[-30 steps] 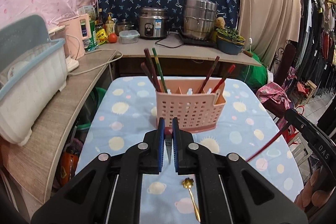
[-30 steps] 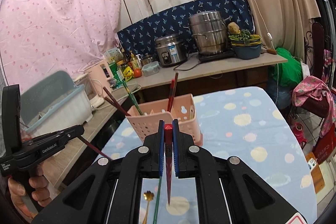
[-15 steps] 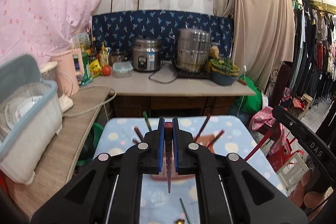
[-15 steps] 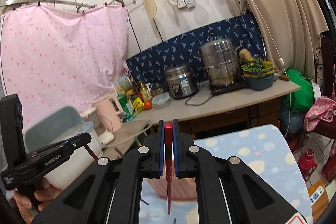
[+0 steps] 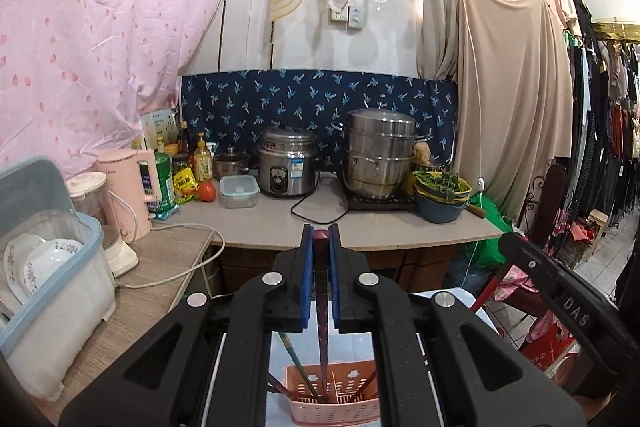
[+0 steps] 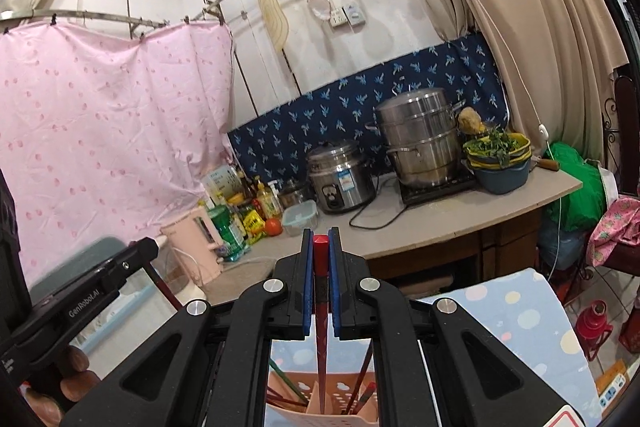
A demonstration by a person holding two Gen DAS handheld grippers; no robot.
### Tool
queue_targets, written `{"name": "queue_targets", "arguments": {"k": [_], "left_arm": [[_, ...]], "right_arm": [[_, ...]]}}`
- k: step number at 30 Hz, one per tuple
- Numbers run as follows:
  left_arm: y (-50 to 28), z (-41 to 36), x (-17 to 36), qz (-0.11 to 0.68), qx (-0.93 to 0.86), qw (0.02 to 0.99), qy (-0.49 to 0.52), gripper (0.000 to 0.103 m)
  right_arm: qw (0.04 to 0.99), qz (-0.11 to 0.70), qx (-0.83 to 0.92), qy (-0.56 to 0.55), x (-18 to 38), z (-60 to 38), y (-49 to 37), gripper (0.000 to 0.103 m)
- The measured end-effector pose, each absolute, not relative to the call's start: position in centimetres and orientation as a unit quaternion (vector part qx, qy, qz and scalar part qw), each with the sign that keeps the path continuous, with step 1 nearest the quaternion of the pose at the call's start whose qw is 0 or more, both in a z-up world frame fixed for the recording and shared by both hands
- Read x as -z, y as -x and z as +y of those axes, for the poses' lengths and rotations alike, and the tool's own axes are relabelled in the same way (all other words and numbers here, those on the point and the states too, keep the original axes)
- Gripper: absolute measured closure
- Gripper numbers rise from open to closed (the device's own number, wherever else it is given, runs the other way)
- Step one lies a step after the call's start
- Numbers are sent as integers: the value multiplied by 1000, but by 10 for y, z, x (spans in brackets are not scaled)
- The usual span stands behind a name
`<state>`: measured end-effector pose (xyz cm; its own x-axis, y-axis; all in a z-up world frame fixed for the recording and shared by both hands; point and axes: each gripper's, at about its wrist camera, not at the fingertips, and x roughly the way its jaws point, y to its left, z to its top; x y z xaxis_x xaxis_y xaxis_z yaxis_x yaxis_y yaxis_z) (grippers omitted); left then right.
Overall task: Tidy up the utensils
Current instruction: 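Lift both chopsticks and carry them over the pink holder, then open both tools to drop the chopsticks into the holder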
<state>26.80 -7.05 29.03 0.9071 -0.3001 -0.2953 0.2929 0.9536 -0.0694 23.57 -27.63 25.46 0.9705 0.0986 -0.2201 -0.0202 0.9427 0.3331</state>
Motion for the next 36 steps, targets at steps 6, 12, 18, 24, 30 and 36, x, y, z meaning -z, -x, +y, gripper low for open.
{"name": "queue_targets", "arguments": {"k": [6, 12, 18, 24, 30, 36], "left_arm": [[-285, -71, -257, 182, 148, 972, 10, 96], [-293, -72, -237, 200, 151, 968, 9, 96], [-296, -76, -222, 215, 155, 964, 2, 96], [-293, -78, -212, 223, 148, 964, -4, 91], [-289, -77, -207, 227, 138, 964, -8, 84], [-278, -76, -203, 227, 130, 965, -17, 75]], "right_arm": [[975, 157, -24, -154, -219, -273, -255, 96], [971, 187, -22, -145, -191, -269, -263, 96], [969, 207, -24, -133, -178, -265, -267, 96], [968, 210, -22, -136, -172, -265, -262, 91], [969, 207, -24, -133, -175, -264, -254, 91], [968, 210, -29, -134, -174, -263, -245, 91]]}}
